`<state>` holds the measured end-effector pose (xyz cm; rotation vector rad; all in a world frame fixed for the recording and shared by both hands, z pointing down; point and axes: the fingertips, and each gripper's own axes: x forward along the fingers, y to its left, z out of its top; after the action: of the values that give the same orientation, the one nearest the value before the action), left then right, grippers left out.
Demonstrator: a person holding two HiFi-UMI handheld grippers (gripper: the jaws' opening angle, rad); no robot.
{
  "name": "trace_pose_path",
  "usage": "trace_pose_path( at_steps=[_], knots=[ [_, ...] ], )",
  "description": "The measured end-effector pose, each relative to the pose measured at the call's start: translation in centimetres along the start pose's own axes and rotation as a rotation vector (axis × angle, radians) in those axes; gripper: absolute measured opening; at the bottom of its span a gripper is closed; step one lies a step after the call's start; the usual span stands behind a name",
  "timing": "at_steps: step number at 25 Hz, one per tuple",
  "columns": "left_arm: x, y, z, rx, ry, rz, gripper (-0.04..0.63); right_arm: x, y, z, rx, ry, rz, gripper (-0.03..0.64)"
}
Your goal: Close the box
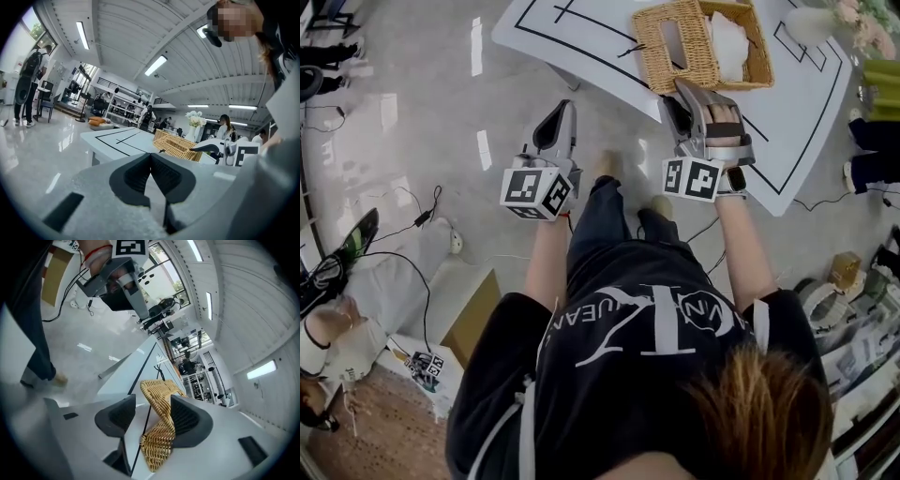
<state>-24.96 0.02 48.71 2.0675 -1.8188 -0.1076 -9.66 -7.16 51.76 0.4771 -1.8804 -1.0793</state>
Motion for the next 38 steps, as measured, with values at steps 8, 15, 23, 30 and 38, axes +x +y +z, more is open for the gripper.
trace_pose_path(
  at_steps=[8,15,23,30,38],
  knots=[
    [2.2,0.4,0.1,-0.003,0.019,-0.058,0.011,1.0,-0.5,1.0,-0.065,-0.02,-0.014,0.197],
    [4.7,0.0,1.2,0.016,0.033,-0.127,0.011,-0.1,-2.1,2.2,0.115,-0.102,-0.03,0.148],
    [7.2,-0.7,2.3,0.036,0.038,-0.21,0.011,-1.3,-3.6,3.0,0.253,-0.143,-0.068,0.101],
    [8.6,-1.5,3.6,0.052,0.035,-0.277,0.011,-2.8,-6.2,3.2,0.419,-0.182,-0.13,0.085],
    [9.1,-3.6,4.2,0.063,0.019,-0.358,0.011,-4.3,-8.4,2.8,0.548,-0.184,-0.197,0.064]
  ],
)
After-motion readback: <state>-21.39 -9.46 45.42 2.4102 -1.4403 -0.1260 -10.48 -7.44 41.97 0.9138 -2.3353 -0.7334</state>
